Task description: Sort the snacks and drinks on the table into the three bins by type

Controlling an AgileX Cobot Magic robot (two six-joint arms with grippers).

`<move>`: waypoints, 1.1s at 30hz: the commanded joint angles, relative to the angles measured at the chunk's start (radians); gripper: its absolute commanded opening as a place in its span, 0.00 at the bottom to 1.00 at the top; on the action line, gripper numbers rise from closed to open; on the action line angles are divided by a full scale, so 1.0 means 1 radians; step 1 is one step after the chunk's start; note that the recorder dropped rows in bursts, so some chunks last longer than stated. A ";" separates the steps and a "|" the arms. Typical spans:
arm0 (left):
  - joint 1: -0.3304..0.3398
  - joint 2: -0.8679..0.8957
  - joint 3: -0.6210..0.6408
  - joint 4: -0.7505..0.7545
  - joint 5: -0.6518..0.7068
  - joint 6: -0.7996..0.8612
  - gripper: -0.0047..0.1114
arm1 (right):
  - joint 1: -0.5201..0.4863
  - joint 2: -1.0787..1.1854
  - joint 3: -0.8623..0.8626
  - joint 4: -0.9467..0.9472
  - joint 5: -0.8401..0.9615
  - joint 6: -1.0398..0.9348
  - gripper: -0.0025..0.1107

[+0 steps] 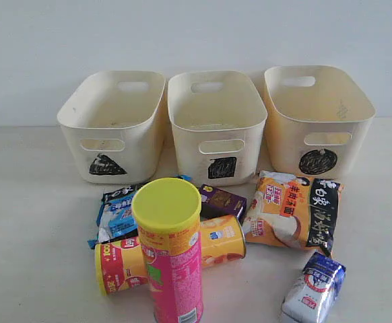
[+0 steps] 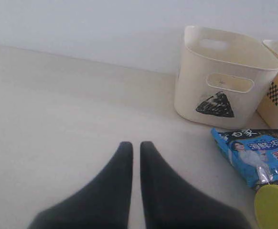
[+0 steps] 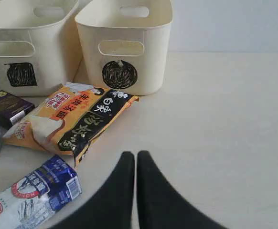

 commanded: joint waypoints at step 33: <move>0.001 -0.003 0.003 -0.008 -0.004 0.000 0.08 | 0.009 0.149 -0.380 -0.072 -0.390 0.338 0.02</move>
